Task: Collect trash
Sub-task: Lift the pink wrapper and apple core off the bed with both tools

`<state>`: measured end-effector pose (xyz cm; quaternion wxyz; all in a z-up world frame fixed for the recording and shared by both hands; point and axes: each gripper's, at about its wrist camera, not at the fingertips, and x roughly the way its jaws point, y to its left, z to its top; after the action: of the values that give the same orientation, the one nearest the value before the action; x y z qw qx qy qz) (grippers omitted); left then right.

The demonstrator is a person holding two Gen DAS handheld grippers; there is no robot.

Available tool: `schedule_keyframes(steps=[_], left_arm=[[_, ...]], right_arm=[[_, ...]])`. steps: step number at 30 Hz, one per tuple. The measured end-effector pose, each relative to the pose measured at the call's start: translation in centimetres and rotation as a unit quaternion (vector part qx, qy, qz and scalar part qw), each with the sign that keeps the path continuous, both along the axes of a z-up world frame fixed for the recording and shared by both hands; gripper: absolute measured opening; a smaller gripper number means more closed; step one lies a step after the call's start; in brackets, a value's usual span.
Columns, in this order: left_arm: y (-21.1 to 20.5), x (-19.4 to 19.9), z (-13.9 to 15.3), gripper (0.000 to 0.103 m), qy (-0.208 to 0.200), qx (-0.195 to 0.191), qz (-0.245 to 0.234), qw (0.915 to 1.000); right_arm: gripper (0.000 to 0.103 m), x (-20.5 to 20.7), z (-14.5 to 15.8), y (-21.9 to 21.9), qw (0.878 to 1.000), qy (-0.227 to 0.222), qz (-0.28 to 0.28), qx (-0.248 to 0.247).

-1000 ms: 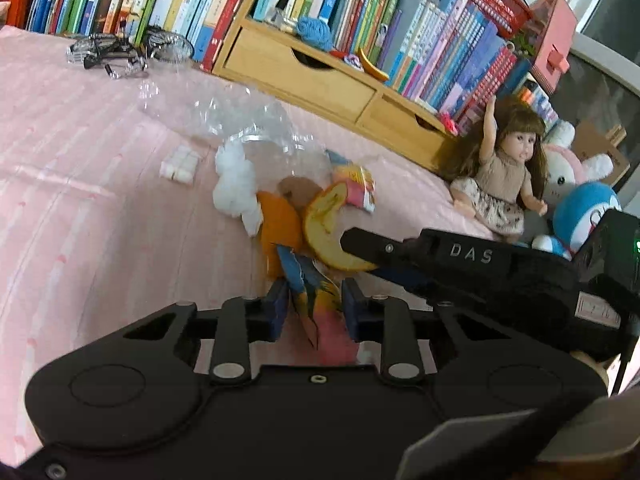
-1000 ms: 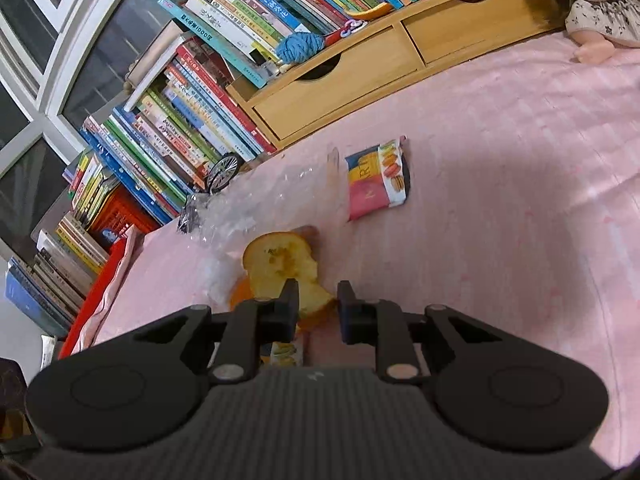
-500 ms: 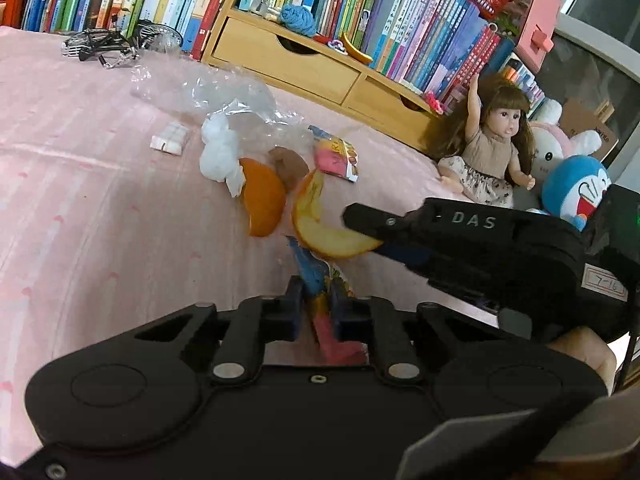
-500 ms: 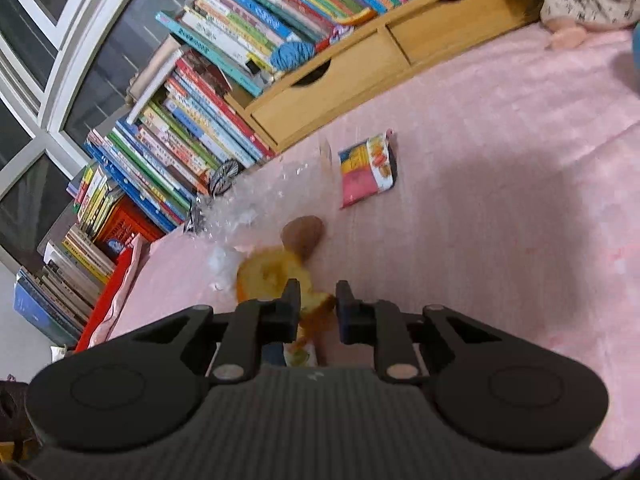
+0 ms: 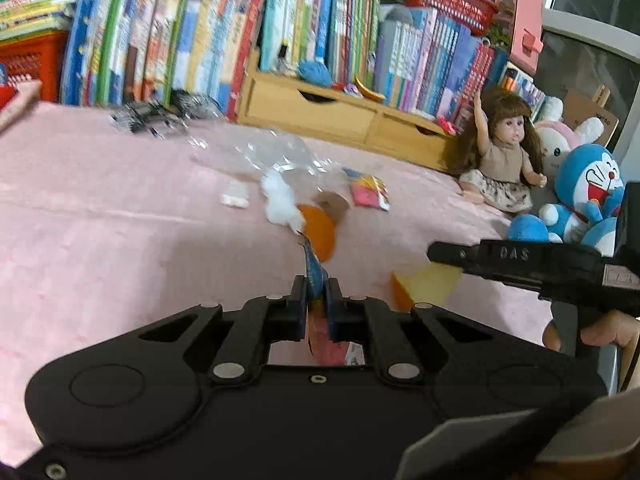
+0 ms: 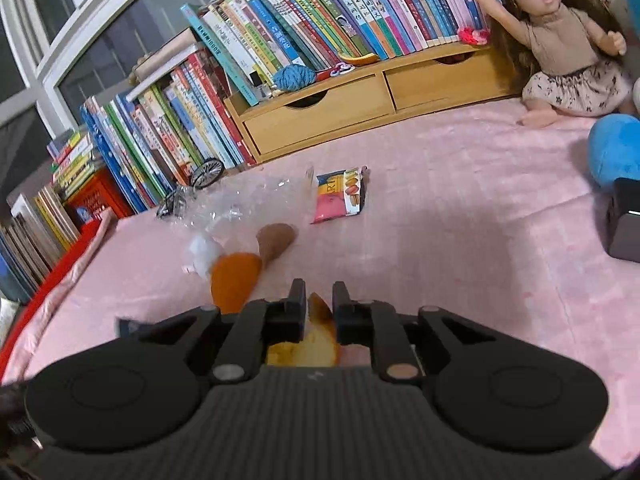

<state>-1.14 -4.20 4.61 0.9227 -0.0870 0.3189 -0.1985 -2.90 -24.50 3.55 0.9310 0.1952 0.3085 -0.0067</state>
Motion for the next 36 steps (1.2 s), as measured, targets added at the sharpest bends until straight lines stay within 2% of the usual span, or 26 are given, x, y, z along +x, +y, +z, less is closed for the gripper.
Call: schedule_keyframes(steps=[1, 2, 5, 9, 12, 14, 16, 17, 18, 19, 20, 21, 24, 36], left_arm=[[0.6, -0.2, 0.2, 0.008, -0.002, 0.000, 0.005, 1.0000], [1.0, -0.3, 0.4, 0.008, -0.004, -0.001, 0.008, 1.0000], [2.3, -0.6, 0.8, 0.008, -0.009, 0.001, 0.022, 0.9997], [3.2, -0.6, 0.8, 0.008, -0.009, 0.003, 0.030, 0.9995], [3.3, -0.7, 0.6, 0.008, -0.009, 0.012, 0.033, 0.9993], [3.5, -0.8, 0.6, 0.008, -0.010, 0.012, 0.033, 0.9993], [3.7, -0.9, 0.6, 0.009, -0.011, 0.010, 0.033, 0.9994], [3.7, -0.9, 0.6, 0.008, -0.012, 0.010, 0.033, 0.9993], [3.7, -1.0, 0.6, 0.009, -0.013, 0.011, 0.034, 0.9993], [3.8, -1.0, 0.7, 0.009, -0.013, 0.010, 0.035, 0.9993], [3.9, -1.1, 0.8, 0.009, -0.014, 0.009, 0.034, 0.9993], [3.9, -1.1, 0.8, 0.009, -0.015, 0.009, 0.034, 0.9993], [4.1, -1.3, 1.1, 0.009, -0.022, 0.011, 0.035, 0.9991], [3.9, -3.2, 1.3, 0.009, -0.024, 0.038, 0.030, 0.9985]], right_arm=[[0.053, -0.1, -0.1, 0.2, 1.000, 0.000, 0.007, -0.001], [0.064, -0.3, -0.2, 0.4, 1.000, -0.002, 0.010, -0.006], [0.071, -0.5, -0.7, 1.3, 0.999, 0.005, 0.022, -0.035], [0.090, -0.6, -1.3, 3.6, 0.995, 0.002, 0.045, -0.089], [0.095, -0.1, -1.7, 5.8, 0.986, 0.009, 0.071, -0.153], [0.100, 0.2, -1.8, 6.9, 0.981, 0.009, 0.086, -0.176], [0.101, 0.3, -1.9, 7.6, 0.977, 0.008, 0.090, -0.194], [0.098, 0.4, -1.9, 7.8, 0.976, 0.010, 0.089, -0.198], [0.086, 0.5, -1.9, 7.9, 0.976, 0.013, 0.086, -0.198], [0.081, 0.5, -1.9, 7.8, 0.977, 0.016, 0.078, -0.198], [0.063, 0.5, -1.9, 7.6, 0.978, 0.020, 0.069, -0.194], [0.052, 0.3, -1.8, 7.3, 0.980, 0.020, 0.063, -0.186], [0.039, -0.6, -1.3, 6.4, 0.985, 0.007, 0.054, -0.162], [0.037, -4.3, 1.2, 7.4, 0.988, -0.022, 0.066, -0.139]])
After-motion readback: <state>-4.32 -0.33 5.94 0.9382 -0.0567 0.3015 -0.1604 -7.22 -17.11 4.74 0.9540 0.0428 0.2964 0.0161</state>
